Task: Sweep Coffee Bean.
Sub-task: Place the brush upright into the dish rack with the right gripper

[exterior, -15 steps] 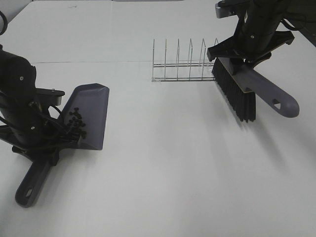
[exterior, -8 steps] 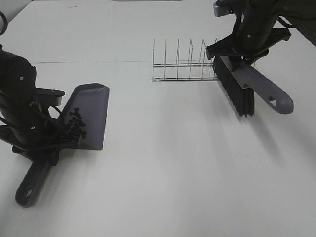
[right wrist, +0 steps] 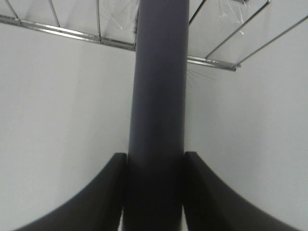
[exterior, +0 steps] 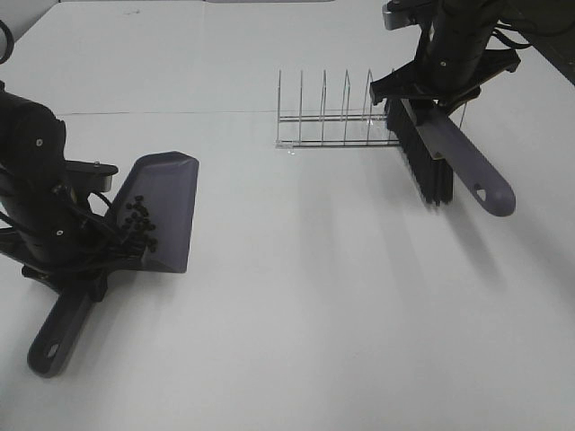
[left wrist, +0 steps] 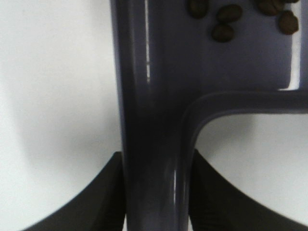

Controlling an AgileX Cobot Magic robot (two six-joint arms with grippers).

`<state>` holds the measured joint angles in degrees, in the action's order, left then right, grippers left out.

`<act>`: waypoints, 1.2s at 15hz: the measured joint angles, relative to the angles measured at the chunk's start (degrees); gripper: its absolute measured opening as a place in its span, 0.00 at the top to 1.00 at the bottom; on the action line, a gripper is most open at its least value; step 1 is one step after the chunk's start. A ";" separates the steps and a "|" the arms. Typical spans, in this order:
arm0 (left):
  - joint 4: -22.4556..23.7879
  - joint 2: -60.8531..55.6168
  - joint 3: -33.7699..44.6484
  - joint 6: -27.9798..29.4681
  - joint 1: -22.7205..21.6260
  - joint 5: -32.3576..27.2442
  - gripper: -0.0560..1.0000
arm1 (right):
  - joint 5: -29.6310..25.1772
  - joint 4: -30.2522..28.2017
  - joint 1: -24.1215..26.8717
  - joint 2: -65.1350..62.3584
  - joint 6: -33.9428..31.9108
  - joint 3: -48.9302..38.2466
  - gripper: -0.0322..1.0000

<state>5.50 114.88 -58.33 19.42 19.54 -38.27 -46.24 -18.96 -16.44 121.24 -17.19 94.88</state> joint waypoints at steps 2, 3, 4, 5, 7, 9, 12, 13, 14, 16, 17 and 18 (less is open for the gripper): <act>0.00 0.00 0.00 0.00 0.00 0.00 0.62 | 1.38 -1.26 0.00 0.11 -1.55 0.23 0.68; 0.00 0.00 0.00 0.00 0.00 0.00 0.62 | 1.78 -1.49 0.00 0.11 -1.83 0.23 0.68; 0.00 0.00 0.00 0.00 0.00 0.00 0.62 | 2.12 -1.49 0.00 0.11 -1.89 0.23 0.68; 0.00 0.00 0.00 0.00 0.00 0.00 0.62 | 2.29 -1.49 0.00 0.23 -2.01 0.23 0.68; 0.00 0.00 0.00 0.00 0.00 0.00 0.62 | 2.52 -1.78 0.00 0.80 -2.01 0.23 0.68; 0.00 0.00 0.00 0.00 0.00 0.00 0.62 | 3.04 -1.66 0.97 1.89 -2.01 0.23 0.68; 0.00 0.00 0.00 0.00 0.00 0.00 0.62 | 4.24 -0.11 2.58 3.04 -1.43 1.83 0.68; 0.00 0.00 0.00 0.00 0.00 0.00 0.62 | 4.18 0.00 2.75 3.21 -1.32 2.86 0.68; 0.00 0.00 0.00 0.00 0.00 0.00 0.62 | 4.18 0.00 2.98 3.27 -1.32 4.18 0.68; 0.00 0.00 0.00 0.00 0.00 0.00 0.62 | 3.44 0.00 3.15 4.01 -1.32 7.22 0.68; 0.00 0.00 0.00 0.00 0.00 0.00 0.62 | 2.58 0.00 3.15 4.58 -1.32 8.59 0.68; 0.00 0.00 0.00 0.00 0.00 0.00 0.62 | 2.18 0.00 3.15 4.93 -1.32 9.22 0.68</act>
<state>5.50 114.88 -58.33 19.42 19.54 -38.27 -44.06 -18.96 -13.29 126.17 -18.51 104.11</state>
